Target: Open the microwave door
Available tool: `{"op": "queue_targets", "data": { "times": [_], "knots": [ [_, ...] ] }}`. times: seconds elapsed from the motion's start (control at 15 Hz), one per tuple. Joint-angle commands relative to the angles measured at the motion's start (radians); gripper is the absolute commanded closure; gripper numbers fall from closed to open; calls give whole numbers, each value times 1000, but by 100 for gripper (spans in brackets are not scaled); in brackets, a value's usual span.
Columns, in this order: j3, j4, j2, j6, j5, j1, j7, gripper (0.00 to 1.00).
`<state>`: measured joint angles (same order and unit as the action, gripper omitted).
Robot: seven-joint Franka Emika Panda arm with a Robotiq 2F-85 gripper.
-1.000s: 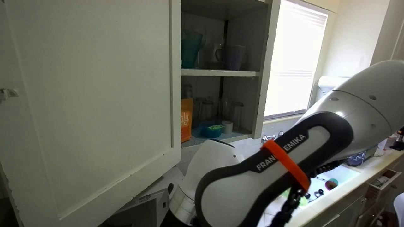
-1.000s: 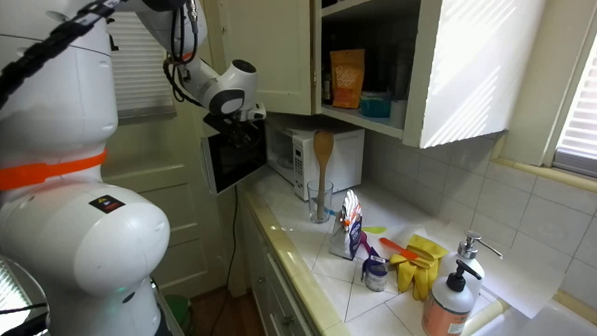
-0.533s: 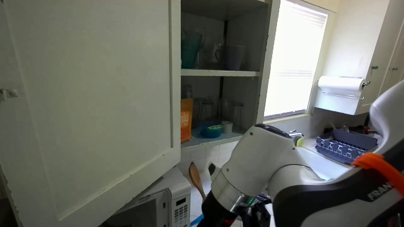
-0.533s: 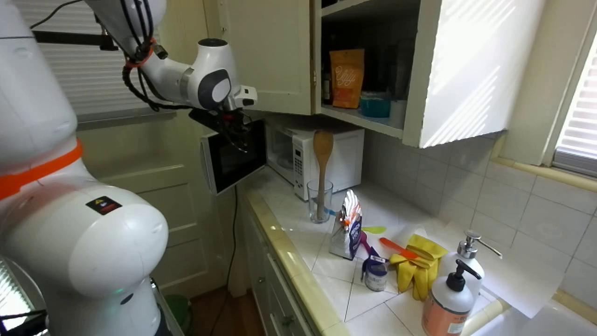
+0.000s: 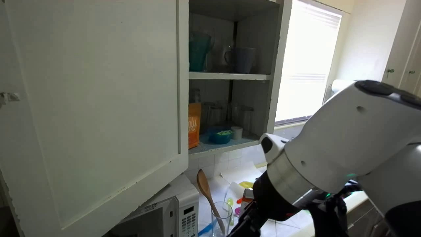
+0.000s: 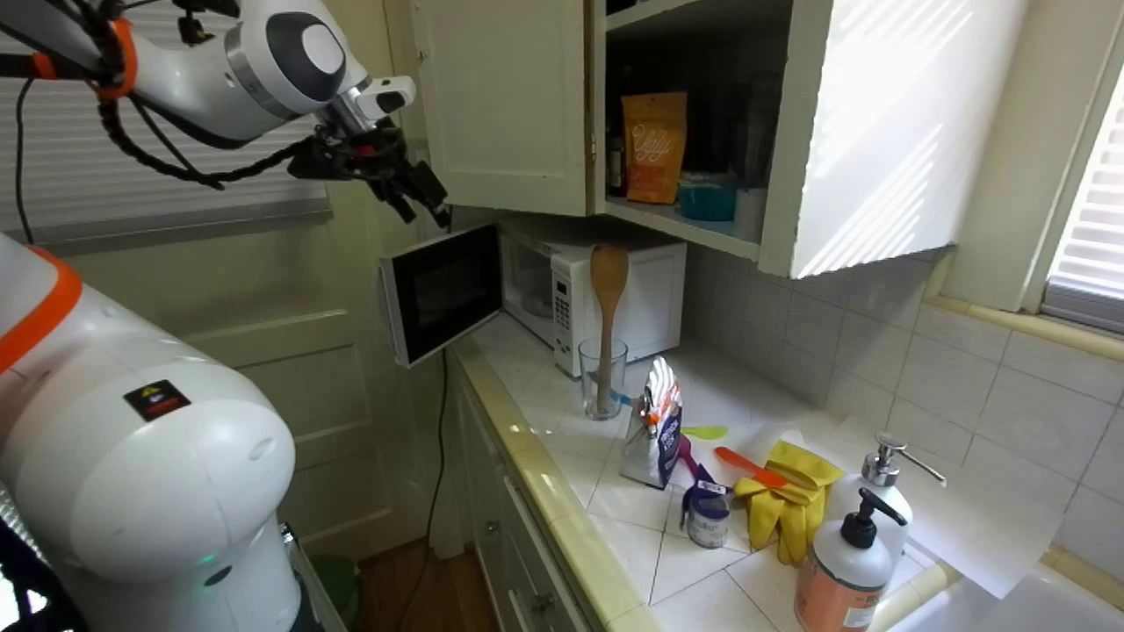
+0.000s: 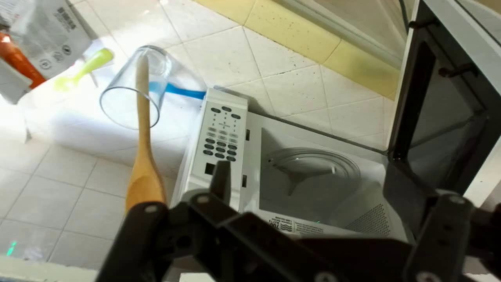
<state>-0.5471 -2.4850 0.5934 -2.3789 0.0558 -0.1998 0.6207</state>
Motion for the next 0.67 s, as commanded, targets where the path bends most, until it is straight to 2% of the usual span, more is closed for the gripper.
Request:
{"op": "queue_targets", "data": {
  "times": [0.0, 0.6],
  "knots": [
    [1, 3, 24, 27, 5, -6, 3, 0],
    [1, 0, 33, 36, 11, -1, 3, 0]
  ]
}}
